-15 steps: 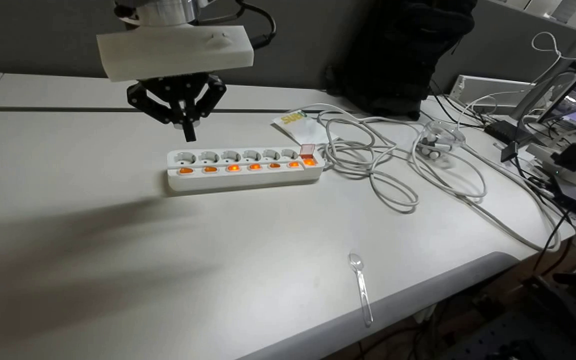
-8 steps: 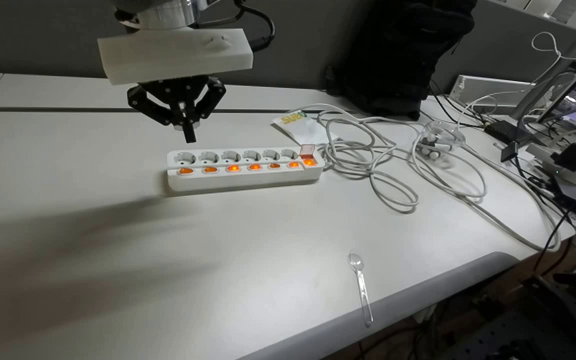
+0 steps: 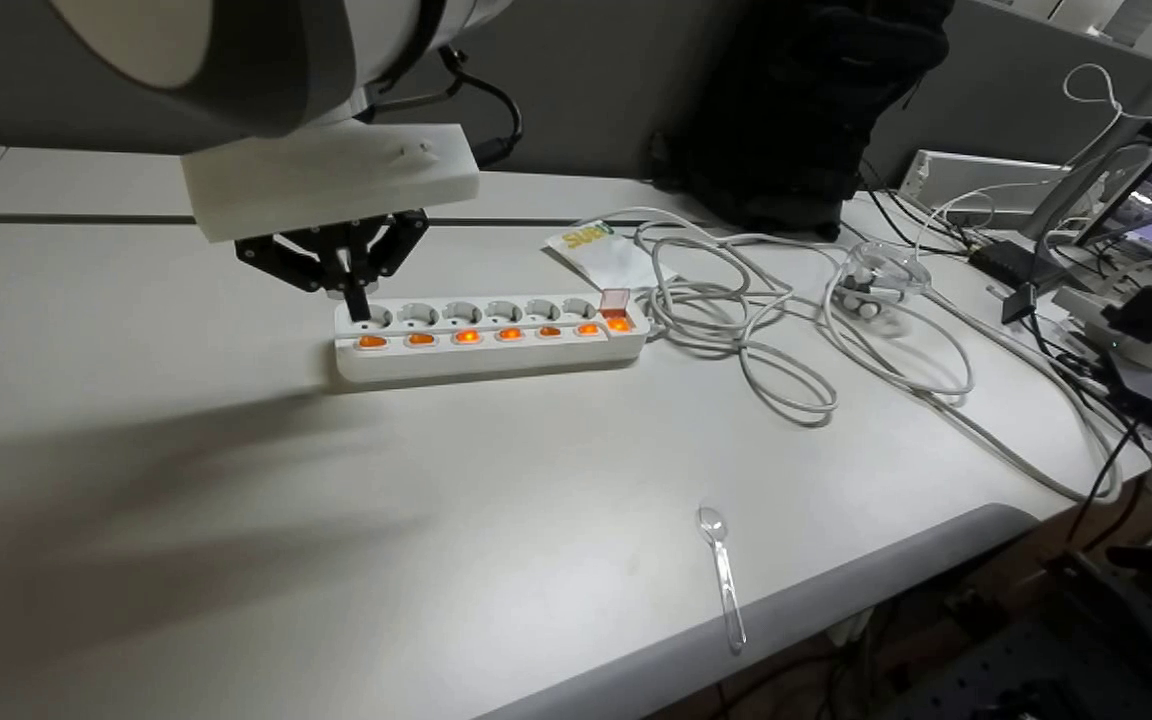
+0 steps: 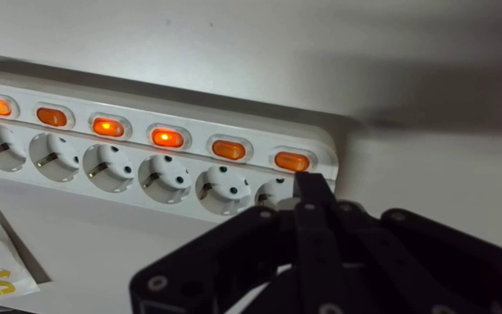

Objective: Turn off the first switch on the left

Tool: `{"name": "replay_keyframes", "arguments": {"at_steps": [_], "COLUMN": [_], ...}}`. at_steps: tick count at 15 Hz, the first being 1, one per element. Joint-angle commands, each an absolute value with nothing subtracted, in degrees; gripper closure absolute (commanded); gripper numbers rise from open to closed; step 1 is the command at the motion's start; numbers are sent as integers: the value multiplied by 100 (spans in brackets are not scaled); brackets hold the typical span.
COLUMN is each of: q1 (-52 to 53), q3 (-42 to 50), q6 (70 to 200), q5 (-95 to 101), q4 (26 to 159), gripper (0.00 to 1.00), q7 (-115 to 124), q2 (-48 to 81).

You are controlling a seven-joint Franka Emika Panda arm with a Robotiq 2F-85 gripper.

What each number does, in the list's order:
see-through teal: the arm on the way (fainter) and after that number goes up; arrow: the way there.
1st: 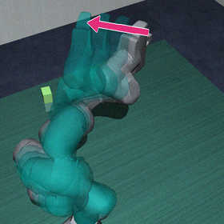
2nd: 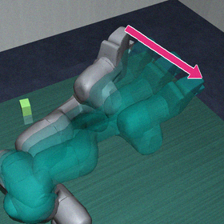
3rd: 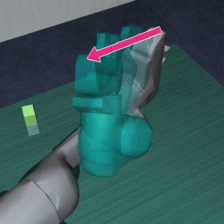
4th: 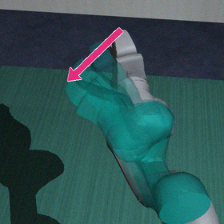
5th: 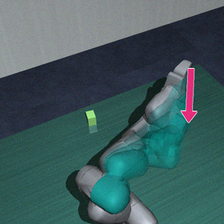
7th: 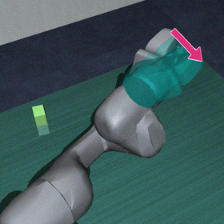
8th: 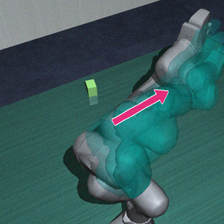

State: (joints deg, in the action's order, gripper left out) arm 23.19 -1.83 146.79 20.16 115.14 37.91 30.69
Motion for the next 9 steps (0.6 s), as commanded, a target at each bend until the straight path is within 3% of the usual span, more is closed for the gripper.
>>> {"name": "replay_keyframes", "arguments": {"at_steps": [1,9], "q1": [2443,2430], "q3": [-26,-5], "q6": [14933,15214], "q5": [1906,1433], "q4": [11531,11555], "gripper": [100,100], "q7": [3858,3656], "q2": [3177,3365]}}
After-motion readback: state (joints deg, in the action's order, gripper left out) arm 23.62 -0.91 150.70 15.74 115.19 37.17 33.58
